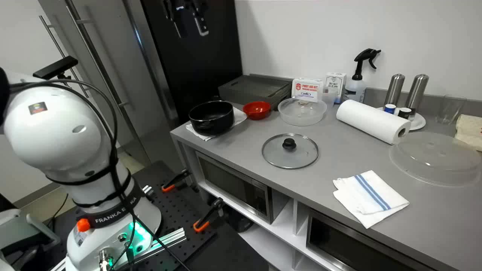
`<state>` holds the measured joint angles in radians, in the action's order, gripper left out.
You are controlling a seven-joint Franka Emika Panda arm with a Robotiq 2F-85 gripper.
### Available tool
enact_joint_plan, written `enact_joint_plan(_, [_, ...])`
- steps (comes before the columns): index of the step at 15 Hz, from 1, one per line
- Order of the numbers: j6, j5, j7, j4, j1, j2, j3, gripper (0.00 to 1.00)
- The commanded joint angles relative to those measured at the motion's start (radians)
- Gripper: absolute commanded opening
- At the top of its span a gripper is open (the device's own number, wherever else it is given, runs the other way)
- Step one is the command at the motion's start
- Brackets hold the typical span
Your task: Move the pot to the right
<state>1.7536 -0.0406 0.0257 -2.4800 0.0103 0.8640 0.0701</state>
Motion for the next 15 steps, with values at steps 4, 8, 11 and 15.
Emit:
enact_joint_plan(4, [-0.001,-0.007,0.007,0.004,-0.011,-0.001,-0.007,1.00])
enact_joint_plan(8, [-0.001,-0.006,0.007,0.004,-0.011,-0.001,-0.007,1.00])
enact_joint_plan(11, [-0.001,-0.006,0.007,0.004,-0.011,-0.001,-0.007,1.00])
enact_joint_plan(15, [0.019,-0.013,0.014,0.028,-0.011,-0.066,0.007,1.00])
